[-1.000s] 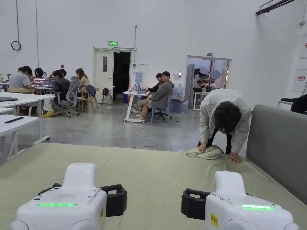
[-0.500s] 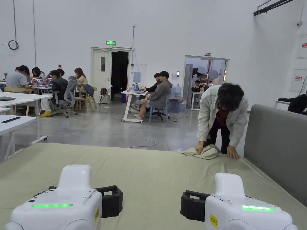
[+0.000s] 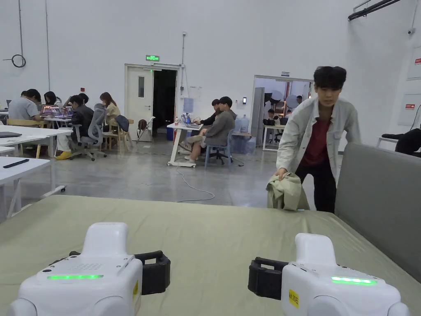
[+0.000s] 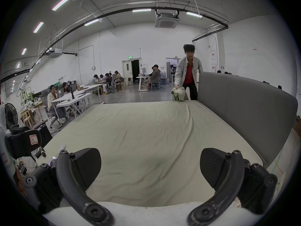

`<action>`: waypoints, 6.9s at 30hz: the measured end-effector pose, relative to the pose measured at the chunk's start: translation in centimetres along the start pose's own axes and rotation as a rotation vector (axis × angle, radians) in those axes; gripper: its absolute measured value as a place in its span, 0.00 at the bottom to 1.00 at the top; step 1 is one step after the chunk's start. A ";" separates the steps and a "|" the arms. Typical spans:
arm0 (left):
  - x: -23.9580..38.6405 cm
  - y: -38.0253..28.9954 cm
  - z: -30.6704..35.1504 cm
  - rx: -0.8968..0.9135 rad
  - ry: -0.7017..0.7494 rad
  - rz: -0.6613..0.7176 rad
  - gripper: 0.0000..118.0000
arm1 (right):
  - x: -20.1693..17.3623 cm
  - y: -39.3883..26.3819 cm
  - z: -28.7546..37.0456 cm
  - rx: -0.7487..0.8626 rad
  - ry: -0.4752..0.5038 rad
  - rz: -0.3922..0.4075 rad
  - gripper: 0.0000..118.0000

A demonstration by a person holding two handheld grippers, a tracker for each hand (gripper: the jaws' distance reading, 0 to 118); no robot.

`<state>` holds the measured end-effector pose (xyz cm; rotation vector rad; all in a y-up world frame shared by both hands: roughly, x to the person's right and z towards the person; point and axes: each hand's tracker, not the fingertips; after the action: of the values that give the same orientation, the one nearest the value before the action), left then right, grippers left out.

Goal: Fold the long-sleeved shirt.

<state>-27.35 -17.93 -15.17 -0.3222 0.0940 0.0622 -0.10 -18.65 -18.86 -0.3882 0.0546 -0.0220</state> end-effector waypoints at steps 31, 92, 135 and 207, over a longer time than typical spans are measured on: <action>0.3 -0.2 0.1 -0.016 -0.001 -0.010 0.97 | 0.1 -0.3 0.0 -0.019 -0.003 -0.003 1.00; -4.8 -2.5 1.7 0.052 0.001 0.015 0.05 | -4.6 -2.2 -0.1 0.066 0.036 0.011 0.00; -8.7 -1.8 -12.0 -0.264 -0.224 0.075 0.23 | -2.7 -3.6 -1.4 0.109 0.599 -0.068 0.00; -6.1 -15.7 -32.2 -0.649 -0.142 0.120 0.00 | 4.2 -20.8 -25.3 -0.859 0.182 -0.112 0.65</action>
<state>-34.81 -43.33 -39.99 -0.9589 -0.0521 0.2362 2.39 -47.60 -34.52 -1.2476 0.2250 -0.1473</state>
